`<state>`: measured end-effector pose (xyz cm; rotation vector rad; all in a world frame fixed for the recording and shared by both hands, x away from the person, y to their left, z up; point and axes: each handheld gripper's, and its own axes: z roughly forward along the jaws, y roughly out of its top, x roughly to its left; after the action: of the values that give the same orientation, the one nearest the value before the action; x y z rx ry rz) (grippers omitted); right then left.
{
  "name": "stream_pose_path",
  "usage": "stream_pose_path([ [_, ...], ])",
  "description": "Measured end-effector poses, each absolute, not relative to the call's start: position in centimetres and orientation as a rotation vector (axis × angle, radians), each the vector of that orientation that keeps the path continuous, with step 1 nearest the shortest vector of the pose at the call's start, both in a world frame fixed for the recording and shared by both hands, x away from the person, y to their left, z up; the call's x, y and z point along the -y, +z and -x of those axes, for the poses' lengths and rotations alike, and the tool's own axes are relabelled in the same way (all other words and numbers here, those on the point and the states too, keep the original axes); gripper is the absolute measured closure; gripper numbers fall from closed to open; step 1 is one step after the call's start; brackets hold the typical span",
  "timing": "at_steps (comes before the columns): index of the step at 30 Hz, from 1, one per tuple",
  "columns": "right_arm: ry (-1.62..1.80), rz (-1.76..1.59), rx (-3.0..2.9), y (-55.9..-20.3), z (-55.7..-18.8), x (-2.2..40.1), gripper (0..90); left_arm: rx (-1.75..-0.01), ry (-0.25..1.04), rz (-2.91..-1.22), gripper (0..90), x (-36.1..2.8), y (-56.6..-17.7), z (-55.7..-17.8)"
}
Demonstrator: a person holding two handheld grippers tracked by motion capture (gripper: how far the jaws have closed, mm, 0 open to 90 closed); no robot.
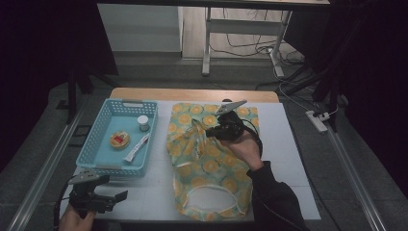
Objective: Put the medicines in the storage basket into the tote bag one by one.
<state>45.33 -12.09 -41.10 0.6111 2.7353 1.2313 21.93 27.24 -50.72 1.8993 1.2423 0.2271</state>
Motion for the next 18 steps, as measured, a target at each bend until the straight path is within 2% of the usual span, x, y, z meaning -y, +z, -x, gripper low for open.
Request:
stream_pose_path([
  [13,1.229,-0.604,-2.734,-41.1,-45.4,12.1,90.0,-1.232,0.268,-1.889,0.0,-27.4,-49.5,-22.0],
  [18,1.232,-0.605,-2.736,-41.1,-45.5,12.2,90.0,-1.204,0.200,-1.851,0.0,-27.8,-48.9,-22.3],
])
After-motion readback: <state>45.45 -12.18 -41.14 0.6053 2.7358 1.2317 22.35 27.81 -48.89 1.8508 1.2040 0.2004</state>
